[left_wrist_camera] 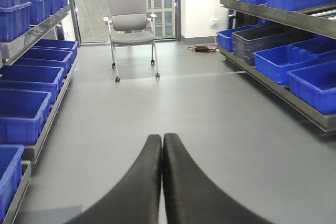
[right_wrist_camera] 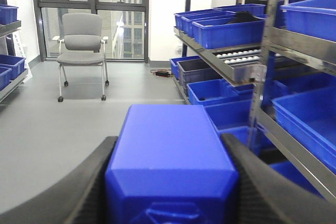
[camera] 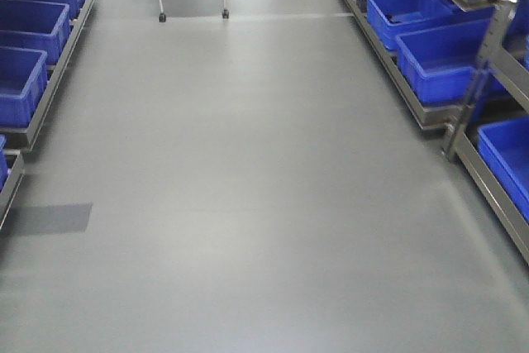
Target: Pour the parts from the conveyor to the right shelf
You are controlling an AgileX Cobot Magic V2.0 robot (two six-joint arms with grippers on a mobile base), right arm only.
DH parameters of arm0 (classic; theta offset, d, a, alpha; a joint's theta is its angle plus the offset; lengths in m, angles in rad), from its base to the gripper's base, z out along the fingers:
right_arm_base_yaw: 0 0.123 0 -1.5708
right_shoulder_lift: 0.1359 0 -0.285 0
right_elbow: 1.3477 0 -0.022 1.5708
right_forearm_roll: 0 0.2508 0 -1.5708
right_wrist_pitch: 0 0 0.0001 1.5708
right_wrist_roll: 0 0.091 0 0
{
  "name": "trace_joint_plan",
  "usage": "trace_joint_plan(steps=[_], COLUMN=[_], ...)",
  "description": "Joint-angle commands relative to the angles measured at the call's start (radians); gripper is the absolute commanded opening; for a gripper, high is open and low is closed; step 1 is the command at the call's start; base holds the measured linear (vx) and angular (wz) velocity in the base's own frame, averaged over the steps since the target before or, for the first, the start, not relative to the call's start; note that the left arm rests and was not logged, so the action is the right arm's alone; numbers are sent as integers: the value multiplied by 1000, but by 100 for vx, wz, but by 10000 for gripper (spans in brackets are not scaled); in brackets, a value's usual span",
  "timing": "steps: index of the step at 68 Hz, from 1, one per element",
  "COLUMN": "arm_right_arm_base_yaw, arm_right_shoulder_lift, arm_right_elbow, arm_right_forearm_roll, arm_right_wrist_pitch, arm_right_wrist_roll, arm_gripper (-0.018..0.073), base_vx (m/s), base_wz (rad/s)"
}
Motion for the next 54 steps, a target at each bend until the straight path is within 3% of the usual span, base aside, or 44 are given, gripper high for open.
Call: trace_joint_plan(steps=[1, 54], arm_right_arm_base_yaw=[-1, -1], arm_right_shoulder_lift=[10, 10], arm_right_elbow=[-26, -26], arm_right_forearm_roll=[-1, -1], arm_right_wrist_pitch=[-82, -82], arm_right_wrist_roll=[-5, -5], arm_gripper=[-6, -6], base_vx=[65, 58], base_wz=[9, 4])
